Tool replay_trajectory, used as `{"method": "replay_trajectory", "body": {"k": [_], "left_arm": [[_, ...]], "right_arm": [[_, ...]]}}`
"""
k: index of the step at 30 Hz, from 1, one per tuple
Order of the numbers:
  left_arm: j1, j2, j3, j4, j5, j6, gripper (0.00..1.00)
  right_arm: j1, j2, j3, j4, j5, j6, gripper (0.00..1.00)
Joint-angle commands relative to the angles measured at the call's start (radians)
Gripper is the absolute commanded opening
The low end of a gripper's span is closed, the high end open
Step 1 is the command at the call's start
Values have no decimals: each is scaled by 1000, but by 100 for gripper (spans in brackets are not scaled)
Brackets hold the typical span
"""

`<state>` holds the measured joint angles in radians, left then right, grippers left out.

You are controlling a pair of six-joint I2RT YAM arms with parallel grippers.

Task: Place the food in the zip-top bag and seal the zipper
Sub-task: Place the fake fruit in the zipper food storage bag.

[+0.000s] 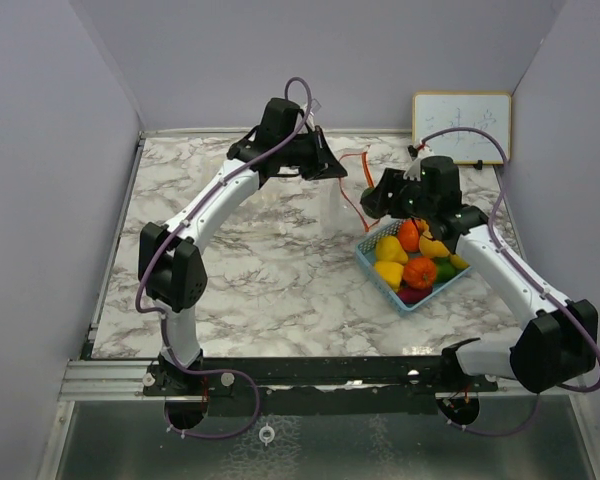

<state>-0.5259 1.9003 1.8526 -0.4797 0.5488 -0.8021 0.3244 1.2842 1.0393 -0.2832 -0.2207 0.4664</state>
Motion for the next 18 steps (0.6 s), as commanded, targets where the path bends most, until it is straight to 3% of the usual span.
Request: {"method": "replay_trajectory", "body": {"k": [1,4,8,18], "left_arm": [[10,-54,-66,153,113,-105,0],[9,-54,-98,176,118,-118,0],[9,-48,-124,205,117,-134,0],[10,-24,-184,210,86,-127,0]], "right_arm": [[1,17,28,-89,239,-83,5],[1,32,47,-87,265,-124,6],[2,56,80,-60,171,-144,14],[7,-65,105,-40,97,-137,14]]}}
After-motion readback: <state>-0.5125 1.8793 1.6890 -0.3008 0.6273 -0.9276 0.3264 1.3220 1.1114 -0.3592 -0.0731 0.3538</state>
